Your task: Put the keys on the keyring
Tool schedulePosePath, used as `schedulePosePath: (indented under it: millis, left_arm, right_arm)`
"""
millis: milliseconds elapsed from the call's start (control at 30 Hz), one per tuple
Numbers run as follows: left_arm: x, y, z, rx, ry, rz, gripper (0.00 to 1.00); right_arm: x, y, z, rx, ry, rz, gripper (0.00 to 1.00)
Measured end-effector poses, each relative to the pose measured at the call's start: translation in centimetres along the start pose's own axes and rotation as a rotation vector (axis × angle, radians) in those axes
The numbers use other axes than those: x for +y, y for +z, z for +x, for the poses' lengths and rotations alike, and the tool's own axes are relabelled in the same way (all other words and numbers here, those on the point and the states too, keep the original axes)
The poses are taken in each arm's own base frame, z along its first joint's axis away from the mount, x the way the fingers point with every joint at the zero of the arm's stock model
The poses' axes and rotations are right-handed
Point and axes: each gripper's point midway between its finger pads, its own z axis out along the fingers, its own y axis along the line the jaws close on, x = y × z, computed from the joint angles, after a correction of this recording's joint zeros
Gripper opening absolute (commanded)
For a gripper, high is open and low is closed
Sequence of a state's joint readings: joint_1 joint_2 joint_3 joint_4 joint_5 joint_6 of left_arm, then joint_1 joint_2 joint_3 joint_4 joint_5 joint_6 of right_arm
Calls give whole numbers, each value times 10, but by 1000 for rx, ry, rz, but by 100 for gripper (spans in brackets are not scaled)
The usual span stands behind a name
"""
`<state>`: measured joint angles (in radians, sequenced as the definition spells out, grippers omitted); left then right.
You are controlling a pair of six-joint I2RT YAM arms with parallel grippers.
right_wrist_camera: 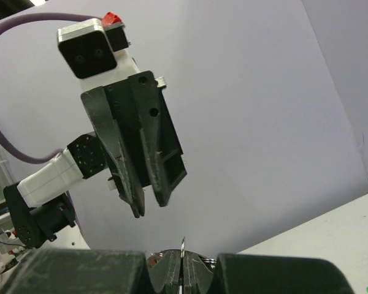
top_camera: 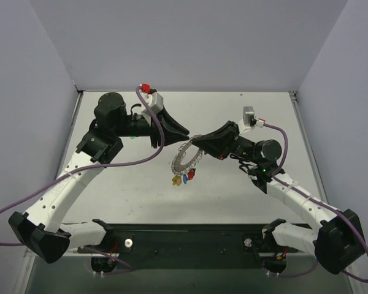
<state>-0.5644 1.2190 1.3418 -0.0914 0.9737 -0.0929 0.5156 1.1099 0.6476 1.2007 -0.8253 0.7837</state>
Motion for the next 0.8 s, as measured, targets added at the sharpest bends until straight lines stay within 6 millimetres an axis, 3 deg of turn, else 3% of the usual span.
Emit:
schedulePosePath:
  millis: [200, 800]
  left_arm:
    - [10, -1, 8, 60, -47, -14, 40]
    - [11, 4, 30, 142, -170, 33, 39]
  right_arm:
    - [11, -1, 0, 22, -15, -46, 0]
    - [18, -2, 0, 39, -57, -82, 0]
